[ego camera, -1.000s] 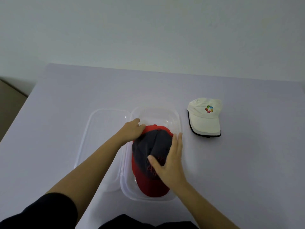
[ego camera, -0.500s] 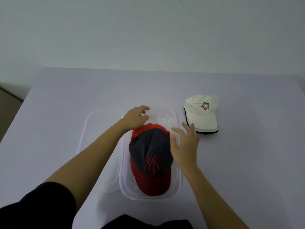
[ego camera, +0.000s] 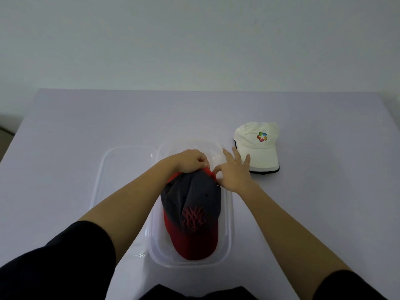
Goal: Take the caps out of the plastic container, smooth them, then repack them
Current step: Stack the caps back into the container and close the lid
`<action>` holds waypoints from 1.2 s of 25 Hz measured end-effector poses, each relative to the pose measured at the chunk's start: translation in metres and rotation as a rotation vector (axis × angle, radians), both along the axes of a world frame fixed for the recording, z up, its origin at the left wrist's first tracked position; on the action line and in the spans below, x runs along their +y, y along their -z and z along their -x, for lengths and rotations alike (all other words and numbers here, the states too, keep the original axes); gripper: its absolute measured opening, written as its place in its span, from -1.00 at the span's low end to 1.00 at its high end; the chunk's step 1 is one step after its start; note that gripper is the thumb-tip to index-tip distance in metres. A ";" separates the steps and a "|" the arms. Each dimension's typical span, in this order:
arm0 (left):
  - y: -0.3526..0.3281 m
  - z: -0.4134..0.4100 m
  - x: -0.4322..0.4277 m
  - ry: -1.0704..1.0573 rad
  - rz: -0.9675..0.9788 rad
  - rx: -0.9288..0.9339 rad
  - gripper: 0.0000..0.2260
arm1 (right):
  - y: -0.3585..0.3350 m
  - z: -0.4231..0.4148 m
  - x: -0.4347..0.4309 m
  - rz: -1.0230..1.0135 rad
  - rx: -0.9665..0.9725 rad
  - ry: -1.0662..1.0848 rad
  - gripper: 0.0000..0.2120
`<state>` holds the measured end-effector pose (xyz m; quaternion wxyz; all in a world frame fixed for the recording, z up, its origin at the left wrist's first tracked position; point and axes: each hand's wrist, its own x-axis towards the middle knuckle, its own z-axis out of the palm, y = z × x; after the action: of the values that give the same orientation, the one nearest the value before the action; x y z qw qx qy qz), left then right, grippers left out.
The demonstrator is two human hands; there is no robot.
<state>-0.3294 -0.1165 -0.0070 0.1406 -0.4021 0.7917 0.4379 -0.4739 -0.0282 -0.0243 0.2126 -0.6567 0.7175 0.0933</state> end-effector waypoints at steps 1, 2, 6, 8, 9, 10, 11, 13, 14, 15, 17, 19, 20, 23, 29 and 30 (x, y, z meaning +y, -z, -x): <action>0.000 0.000 0.000 0.027 0.016 0.001 -0.78 | 0.001 -0.001 -0.001 -0.018 0.032 -0.004 -0.83; 0.001 -0.001 0.000 0.047 0.038 0.000 -0.78 | 0.001 -0.002 -0.003 -0.039 0.073 -0.012 -0.85; 0.013 -0.002 0.003 0.059 0.081 0.013 -0.80 | 0.002 -0.010 -0.008 -0.179 0.210 -0.038 -0.80; 0.020 -0.002 0.005 0.055 0.087 0.042 -0.80 | 0.000 -0.011 -0.012 -0.243 0.211 -0.037 -0.78; 0.020 -0.001 0.005 0.061 0.094 0.059 -0.79 | -0.002 -0.010 -0.013 -0.273 0.191 -0.035 -0.77; 0.020 -0.001 0.005 0.068 0.103 0.079 -0.78 | -0.005 -0.008 -0.014 -0.310 0.159 -0.035 -0.74; 0.019 -0.001 0.005 0.070 0.113 0.102 -0.78 | -0.009 -0.004 -0.014 -0.346 0.123 -0.039 -0.71; 0.014 -0.004 0.004 0.037 0.141 0.167 -0.80 | -0.016 0.004 -0.011 -0.352 0.053 -0.048 -0.63; 0.009 -0.006 0.004 -0.013 0.161 0.211 -0.80 | -0.017 0.008 -0.009 -0.284 0.017 -0.037 -0.61; 0.003 -0.010 0.005 -0.101 0.180 0.264 -0.79 | -0.016 0.011 -0.004 -0.151 -0.035 -0.005 -0.61; -0.012 -0.022 0.008 -0.382 0.216 0.364 -0.75 | -0.013 0.010 0.009 0.237 -0.263 0.117 -0.64; -0.021 -0.038 0.017 -0.656 0.243 0.391 -0.71 | -0.014 -0.005 0.026 0.516 -0.577 0.246 -0.65; -0.019 -0.045 0.026 -0.749 0.259 0.365 -0.70 | -0.014 -0.015 0.034 0.550 -0.677 0.269 -0.64; 0.000 -0.060 0.071 -0.901 0.269 0.305 -0.67 | -0.004 -0.046 0.058 0.399 -0.809 0.296 -0.47; 0.023 -0.062 0.149 -0.938 0.319 0.290 -0.60 | 0.006 -0.066 0.099 0.158 -0.710 0.148 0.15; 0.026 -0.061 0.151 -0.926 0.301 0.288 -0.58 | 0.005 -0.067 0.101 0.104 -0.674 0.140 0.23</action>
<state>-0.2684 0.0347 -0.0325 -0.2381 -0.6623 0.5962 0.3864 -0.4073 0.0733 -0.0294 0.4095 -0.6100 0.6540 -0.1804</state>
